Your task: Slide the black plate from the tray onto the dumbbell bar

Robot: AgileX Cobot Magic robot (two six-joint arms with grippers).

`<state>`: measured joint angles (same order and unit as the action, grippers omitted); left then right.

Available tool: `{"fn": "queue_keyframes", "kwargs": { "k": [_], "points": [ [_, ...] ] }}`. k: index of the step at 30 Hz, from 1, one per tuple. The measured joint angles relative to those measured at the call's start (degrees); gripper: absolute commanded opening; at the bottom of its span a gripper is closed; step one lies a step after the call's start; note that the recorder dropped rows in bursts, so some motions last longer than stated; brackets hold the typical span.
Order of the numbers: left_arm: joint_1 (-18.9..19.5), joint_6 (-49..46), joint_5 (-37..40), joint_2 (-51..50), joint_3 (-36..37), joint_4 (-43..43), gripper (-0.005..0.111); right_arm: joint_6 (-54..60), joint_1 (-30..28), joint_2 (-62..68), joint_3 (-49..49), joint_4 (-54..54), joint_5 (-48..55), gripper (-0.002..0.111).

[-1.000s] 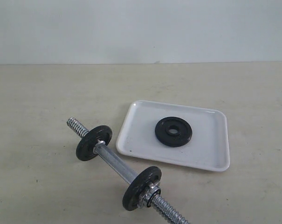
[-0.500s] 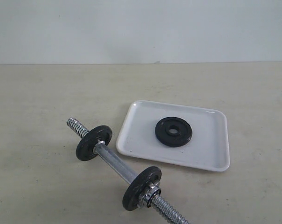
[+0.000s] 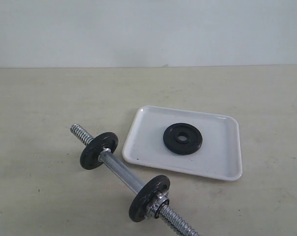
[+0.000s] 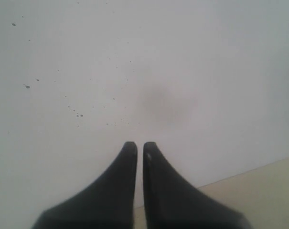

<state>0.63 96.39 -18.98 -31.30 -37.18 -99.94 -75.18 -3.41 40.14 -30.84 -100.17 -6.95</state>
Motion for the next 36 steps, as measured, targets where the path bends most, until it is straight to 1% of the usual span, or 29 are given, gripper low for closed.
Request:
{"fn": "queue_keyframes", "kwargs": {
  "k": [6, 12, 15, 17, 18, 20, 22, 26, 28, 31, 33, 35, 36],
  "points": [
    [0.00, 0.00, -0.13, 0.00, 0.00, 0.00, 0.004, -17.26, 0.00, 0.12, 0.00, 0.00, -0.34, 0.000],
    [0.00, 0.00, -1.03, 0.00, 0.00, 0.00, 0.004, -34.45, 0.00, 4.21, 0.00, 0.11, -6.95, 0.000],
    [0.00, 0.00, -1.33, 0.00, 0.00, 0.00, 0.004, -41.22, 0.00, 8.13, 0.00, 0.11, -12.07, 0.000],
    [0.00, 0.00, -1.55, 0.00, 0.00, 0.00, 0.004, -42.36, 0.00, 10.76, 0.00, 0.22, -14.99, 0.000],
    [0.00, 0.00, -1.59, 0.00, 0.00, 0.00, 0.004, -41.15, 0.00, 11.90, 0.00, 0.22, -16.34, 0.000],
    [0.00, 0.00, -1.69, 0.00, 0.00, 0.00, 0.004, -37.10, 0.00, 12.92, 0.13, 0.22, -17.15, 0.000],
    [0.00, 0.00, -1.69, 0.00, 0.00, 0.00, 0.004, -30.58, 0.00, 12.79, 0.12, 0.10, -16.76, 0.000],
    [0.00, -0.68, -1.69, 0.00, 0.00, 0.00, 0.004, -14.50, 0.00, 10.15, 0.12, 0.00, -11.28, 0.000],
    [0.00, -1.14, -1.69, 0.00, 0.00, 0.00, 0.004, -3.74, 0.00, 8.40, 0.12, 0.00, -6.60, 0.000],
    [0.00, -1.47, -1.80, 0.00, 0.00, 0.00, 0.004, 18.39, 1.35, 6.15, 0.00, 0.00, 2.64, 0.000],
    [0.00, -1.47, -2.23, 0.00, 0.00, 0.00, 0.004, 35.07, 4.02, 5.59, -0.24, -0.20, 11.61, 0.000],
    [0.00, -1.50, -2.83, 0.00, 0.00, 0.00, 0.004, 48.05, 7.66, 5.59, -0.37, -0.42, 20.49, 0.000],
    [0.00, -1.50, -3.05, 0.00, 0.00, 0.00, 0.004, 52.74, 9.65, 5.59, -0.37, -0.43, 25.30, 0.000]
  ]
}}
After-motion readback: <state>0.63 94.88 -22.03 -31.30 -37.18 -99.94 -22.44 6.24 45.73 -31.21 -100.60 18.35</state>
